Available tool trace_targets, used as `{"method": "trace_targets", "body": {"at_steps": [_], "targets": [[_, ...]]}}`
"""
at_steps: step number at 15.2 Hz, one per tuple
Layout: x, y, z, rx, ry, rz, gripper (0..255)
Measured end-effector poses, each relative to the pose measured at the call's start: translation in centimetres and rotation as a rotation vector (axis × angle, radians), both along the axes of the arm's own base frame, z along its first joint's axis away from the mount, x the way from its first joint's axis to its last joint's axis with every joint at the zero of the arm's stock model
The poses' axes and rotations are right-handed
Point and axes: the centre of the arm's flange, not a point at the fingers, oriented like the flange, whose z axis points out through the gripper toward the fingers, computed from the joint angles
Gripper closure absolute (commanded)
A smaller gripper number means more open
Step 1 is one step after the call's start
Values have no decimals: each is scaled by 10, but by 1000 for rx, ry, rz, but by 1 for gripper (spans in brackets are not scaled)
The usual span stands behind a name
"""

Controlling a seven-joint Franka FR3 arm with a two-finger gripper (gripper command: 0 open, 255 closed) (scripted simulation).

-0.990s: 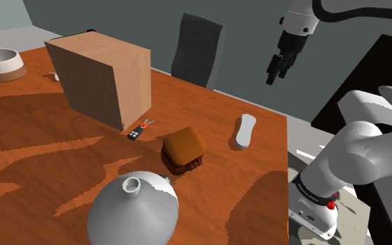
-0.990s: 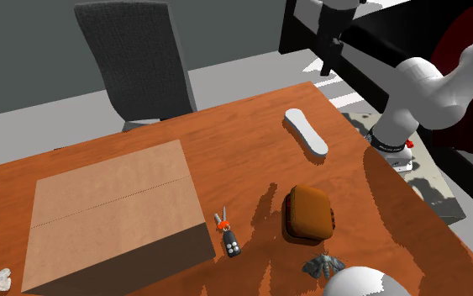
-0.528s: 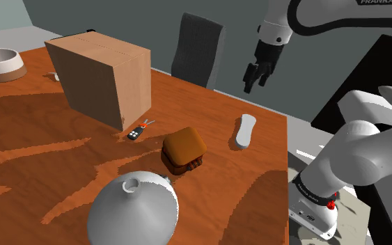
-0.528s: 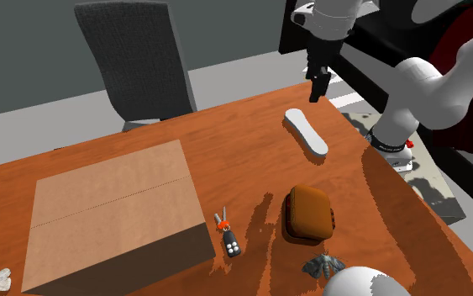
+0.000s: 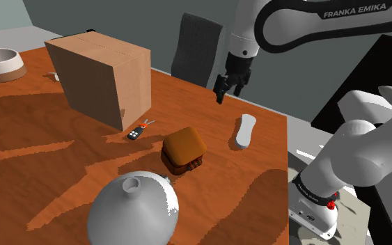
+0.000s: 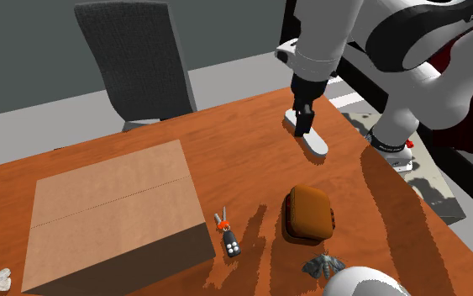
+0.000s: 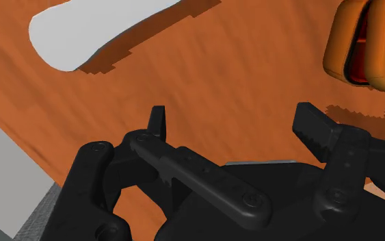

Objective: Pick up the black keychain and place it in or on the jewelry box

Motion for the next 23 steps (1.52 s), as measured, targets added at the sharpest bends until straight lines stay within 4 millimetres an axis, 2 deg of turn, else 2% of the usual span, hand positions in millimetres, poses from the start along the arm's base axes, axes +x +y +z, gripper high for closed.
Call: {"method": "trace_targets", "body": {"at_steps": [14, 16, 19, 23], "targets": [[79, 150, -59, 20, -26, -49, 0], [94, 175, -69, 24, -30, -56, 0], [111, 202, -77, 28, -35, -67, 0], [136, 247, -95, 35, -42, -81, 0]]}}
